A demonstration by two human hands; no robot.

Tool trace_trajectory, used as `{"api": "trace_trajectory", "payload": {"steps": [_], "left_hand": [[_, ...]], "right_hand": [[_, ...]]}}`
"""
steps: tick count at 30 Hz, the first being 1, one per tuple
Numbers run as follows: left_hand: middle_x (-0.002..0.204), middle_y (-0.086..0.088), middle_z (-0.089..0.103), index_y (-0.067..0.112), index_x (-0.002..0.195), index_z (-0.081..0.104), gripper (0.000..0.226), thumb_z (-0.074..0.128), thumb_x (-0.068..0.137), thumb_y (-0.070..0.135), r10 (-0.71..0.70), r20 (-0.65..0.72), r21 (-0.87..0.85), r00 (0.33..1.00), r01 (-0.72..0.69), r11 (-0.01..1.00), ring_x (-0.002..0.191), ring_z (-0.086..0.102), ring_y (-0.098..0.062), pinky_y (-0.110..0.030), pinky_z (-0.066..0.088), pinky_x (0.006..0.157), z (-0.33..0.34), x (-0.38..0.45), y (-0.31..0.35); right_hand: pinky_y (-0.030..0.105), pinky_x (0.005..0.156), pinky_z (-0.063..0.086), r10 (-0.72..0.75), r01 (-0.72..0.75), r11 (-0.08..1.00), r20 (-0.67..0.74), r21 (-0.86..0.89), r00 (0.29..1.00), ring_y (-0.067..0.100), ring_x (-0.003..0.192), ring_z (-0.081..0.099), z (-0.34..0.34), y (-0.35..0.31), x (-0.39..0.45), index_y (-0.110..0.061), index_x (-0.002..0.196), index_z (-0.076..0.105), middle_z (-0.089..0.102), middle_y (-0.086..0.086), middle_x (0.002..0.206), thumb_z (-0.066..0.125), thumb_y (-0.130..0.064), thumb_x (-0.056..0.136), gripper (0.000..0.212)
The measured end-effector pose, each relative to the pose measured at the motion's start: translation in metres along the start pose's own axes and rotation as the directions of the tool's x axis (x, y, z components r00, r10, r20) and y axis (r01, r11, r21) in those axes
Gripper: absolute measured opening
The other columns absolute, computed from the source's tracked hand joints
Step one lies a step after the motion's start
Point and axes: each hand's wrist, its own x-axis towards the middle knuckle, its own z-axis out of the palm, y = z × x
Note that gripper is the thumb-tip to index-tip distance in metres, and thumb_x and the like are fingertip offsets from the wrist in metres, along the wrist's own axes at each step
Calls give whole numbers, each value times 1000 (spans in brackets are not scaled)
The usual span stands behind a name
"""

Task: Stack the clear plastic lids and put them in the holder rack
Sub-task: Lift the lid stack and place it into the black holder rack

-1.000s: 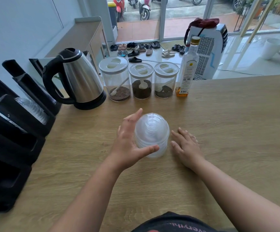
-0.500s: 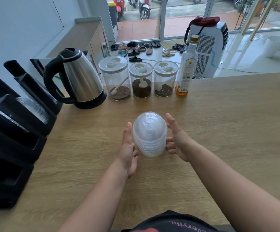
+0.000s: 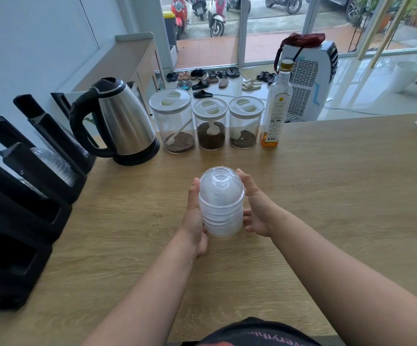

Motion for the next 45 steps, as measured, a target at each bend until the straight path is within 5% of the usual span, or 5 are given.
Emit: {"api": "trace_trajectory", "payload": {"steps": [12, 27, 32, 38, 45], "left_hand": [[76, 13, 76, 31, 103, 65, 59, 24, 91, 72, 28, 49, -23, 998, -27, 999, 68, 72, 0, -30, 52, 72, -4, -6, -2], [121, -4, 71, 24, 129, 62, 80, 18, 89, 77, 132, 9, -106, 991, -130, 986, 113, 66, -21, -44, 49, 99, -13, -27, 16], [129, -3, 67, 30, 135, 58, 87, 18, 80, 86, 218, -50, -58, 975, -221, 974, 122, 61, -24, -54, 39, 109, -34, -44, 49], [101, 9, 75, 40, 113, 64, 73, 10, 85, 81, 289, -189, -8, 938, -296, 955, 90, 72, -8, -41, 52, 94, -83, -68, 104], [96, 1, 77, 32, 120, 54, 65, 10, 93, 71, 384, -357, 98, 852, -374, 922, 55, 67, -6, -27, 56, 52, -146, -107, 196]], "right_hand": [[40, 62, 47, 33, -39, 995, 63, 90, 997, 33, 98, 62, 2, 0, -5, -26, 98, 59, 62, 14, 103, 52, -80, 69, 61], [53, 100, 41, -25, 12, 997, 159, 81, 987, 34, 111, 52, 25, -11, -10, -28, 110, 54, 56, 7, 102, 50, -79, 73, 63], [46, 84, 43, -72, 71, 997, 268, 14, 961, 33, 104, 53, 61, -44, -20, -31, 106, 56, 56, 9, 114, 45, -81, 74, 61], [58, 108, 32, -102, 130, 990, 374, -49, 922, 43, 131, 39, 134, -89, -45, -25, 140, 43, 40, 16, 147, 43, -84, 74, 89], [37, 56, 45, -157, 223, 972, 504, -72, 849, 25, 67, 55, 230, -153, -88, -15, 96, 55, 57, 10, 77, 35, -70, 89, 59]]}}
